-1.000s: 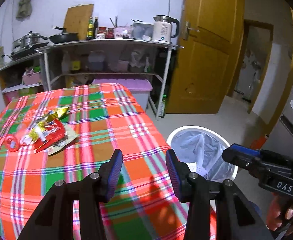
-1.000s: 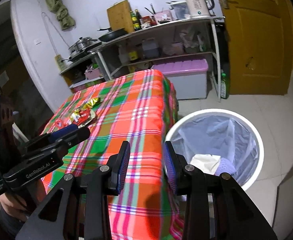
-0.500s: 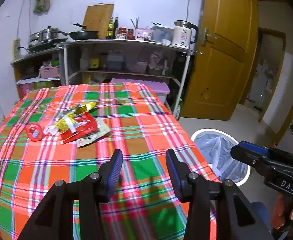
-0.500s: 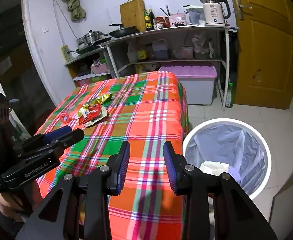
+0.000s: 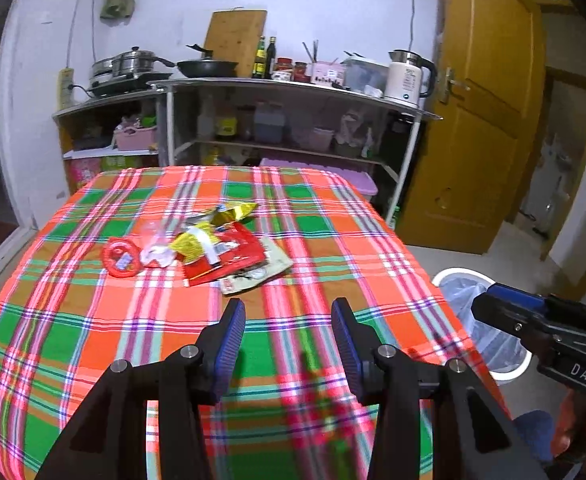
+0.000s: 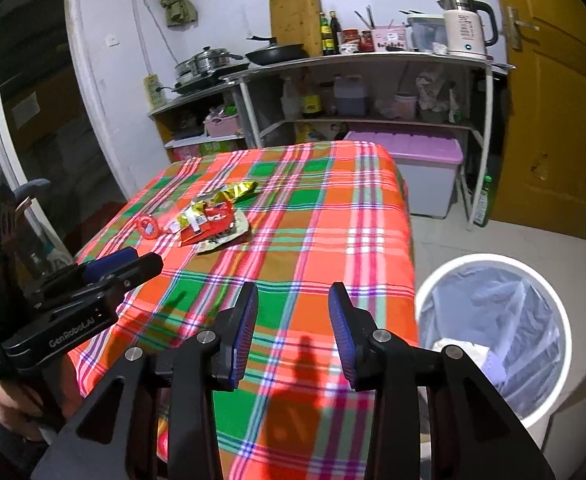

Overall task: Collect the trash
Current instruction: 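Move both open tools back over the table toward the remaining trash, then grasp the red-lidded clear cup with the left tool while the right tool grasps the white printed packet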

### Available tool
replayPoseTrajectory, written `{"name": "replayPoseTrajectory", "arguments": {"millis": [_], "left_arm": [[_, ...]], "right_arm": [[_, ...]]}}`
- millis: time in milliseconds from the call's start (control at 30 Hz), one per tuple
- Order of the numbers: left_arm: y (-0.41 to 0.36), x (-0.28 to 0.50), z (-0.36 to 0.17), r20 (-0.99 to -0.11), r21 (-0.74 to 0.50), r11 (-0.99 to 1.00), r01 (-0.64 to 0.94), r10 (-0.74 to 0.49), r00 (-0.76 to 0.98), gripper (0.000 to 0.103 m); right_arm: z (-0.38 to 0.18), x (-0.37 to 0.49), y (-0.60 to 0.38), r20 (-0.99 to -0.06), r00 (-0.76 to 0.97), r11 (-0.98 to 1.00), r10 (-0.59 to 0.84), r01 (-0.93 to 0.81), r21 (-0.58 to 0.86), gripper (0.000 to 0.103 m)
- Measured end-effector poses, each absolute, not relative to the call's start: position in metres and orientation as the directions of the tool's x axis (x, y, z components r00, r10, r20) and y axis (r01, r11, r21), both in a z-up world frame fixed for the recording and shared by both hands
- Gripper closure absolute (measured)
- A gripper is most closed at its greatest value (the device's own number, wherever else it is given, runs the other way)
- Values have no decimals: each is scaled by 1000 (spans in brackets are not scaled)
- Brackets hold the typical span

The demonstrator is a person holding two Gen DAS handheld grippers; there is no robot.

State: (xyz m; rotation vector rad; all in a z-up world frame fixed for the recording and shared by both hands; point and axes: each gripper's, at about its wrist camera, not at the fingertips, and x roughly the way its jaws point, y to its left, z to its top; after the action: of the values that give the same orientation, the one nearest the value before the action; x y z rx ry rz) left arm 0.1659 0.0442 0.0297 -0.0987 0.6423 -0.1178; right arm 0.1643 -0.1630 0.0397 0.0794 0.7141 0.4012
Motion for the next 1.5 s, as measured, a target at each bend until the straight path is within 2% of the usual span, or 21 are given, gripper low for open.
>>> {"name": "replayPoseTrajectory", "arguments": {"millis": [167,500,567,667,1167,1400,1500], "left_arm": [[59,175,22,-607,-123,992,39,-107,787,59],[103,198,8,-626,-129,991,-43,-48,778,58],[113,203,6,-629,-132,989,-61,-36,777,59],[127,211,5,-631,-134,987,-86,-19,775,59],[191,252,-5,-657,-141,975,-170,36,753,59],[206,272,-11,-666,-188,965,-182,11,746,58],[206,279,-13,-668,-196,963,-187,8,744,55]], "right_arm": [[34,174,-148,-626,664,909,408,-361,210,64],[17,216,-118,-660,608,885,442,-417,209,56],[13,226,-110,-667,594,878,449,-431,208,53],[10,240,-100,-674,574,867,465,-449,216,45],[-12,309,-53,-726,488,849,485,-463,255,45],[-30,324,-47,-757,441,842,482,-471,262,45],[-33,327,-47,-760,434,841,484,-469,269,48]]}}
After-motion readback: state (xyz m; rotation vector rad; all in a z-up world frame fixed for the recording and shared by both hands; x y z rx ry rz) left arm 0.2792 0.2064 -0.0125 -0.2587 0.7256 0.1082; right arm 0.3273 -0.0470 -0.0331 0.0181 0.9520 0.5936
